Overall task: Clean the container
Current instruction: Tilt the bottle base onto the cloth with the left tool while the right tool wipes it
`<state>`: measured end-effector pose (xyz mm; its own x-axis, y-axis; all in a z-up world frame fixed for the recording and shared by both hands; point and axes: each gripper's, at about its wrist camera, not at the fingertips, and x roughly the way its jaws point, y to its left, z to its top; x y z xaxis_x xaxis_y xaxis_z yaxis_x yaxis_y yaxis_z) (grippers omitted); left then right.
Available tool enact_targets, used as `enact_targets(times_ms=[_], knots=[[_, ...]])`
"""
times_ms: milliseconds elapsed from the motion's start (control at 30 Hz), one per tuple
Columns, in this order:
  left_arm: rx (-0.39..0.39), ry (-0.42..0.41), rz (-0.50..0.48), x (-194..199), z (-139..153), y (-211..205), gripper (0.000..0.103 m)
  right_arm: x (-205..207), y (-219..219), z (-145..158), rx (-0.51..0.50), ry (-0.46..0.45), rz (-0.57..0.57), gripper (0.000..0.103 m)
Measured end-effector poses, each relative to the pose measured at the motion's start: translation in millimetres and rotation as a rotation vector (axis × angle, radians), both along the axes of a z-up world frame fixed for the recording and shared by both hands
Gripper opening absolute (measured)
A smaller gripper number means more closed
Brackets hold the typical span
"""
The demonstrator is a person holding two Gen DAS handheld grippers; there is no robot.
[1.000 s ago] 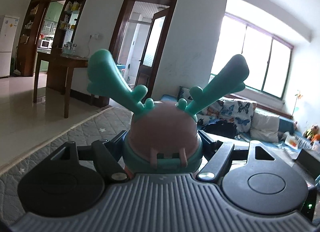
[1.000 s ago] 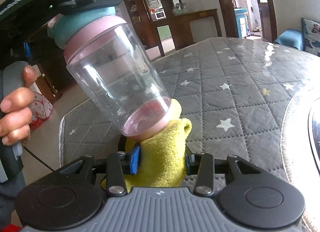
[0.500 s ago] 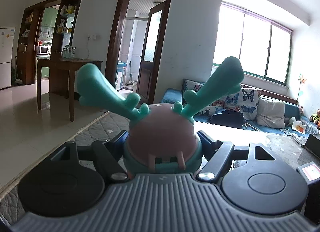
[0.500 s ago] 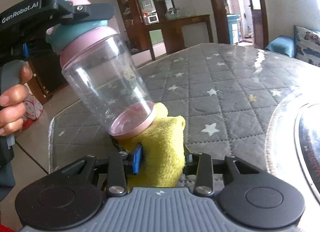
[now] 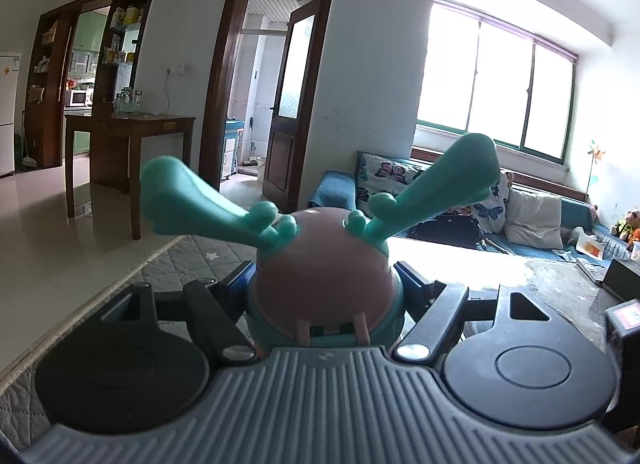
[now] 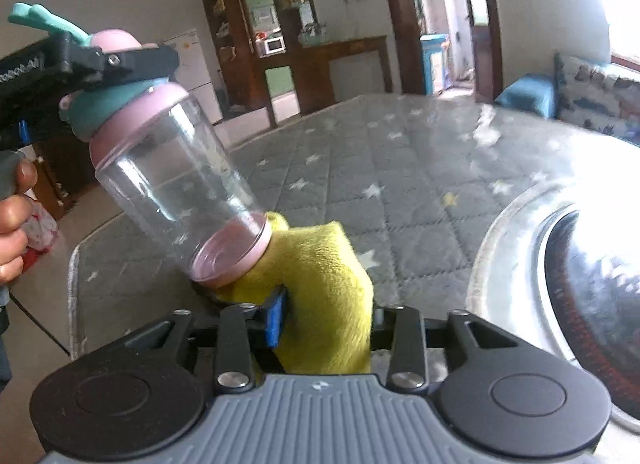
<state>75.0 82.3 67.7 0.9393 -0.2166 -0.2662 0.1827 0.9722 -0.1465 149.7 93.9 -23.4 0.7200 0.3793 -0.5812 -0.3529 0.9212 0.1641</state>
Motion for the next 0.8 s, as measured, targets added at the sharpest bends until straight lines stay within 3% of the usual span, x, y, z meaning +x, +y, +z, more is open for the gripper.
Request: enact_targets(times_ms=[133,200,400,433,600,800], knots=[[-0.001,-0.001,0.007,6,-1,1,0.074,-7,1,19,-0.008,-0.074,0.039,0.042],[-0.003,0.0,0.011,9,-1,1,0.074,-8,6,26,-0.02,-0.095,0.077,0.053],[-0.017,0.007,0.018,12,-2,6,0.074,-23,31,36,-0.146,-0.245,0.101,0.059],[-0.02,0.007,0.018,13,-2,6,0.074,-24,34,36,-0.152,-0.245,0.13,0.063],[-0.021,0.005,0.02,11,-5,7,0.074,-15,65,24,-0.269,-0.241,0.219,0.063],[-0.024,0.008,0.023,11,-6,9,0.074,14,89,0,-0.337,-0.169,0.268,0.073]])
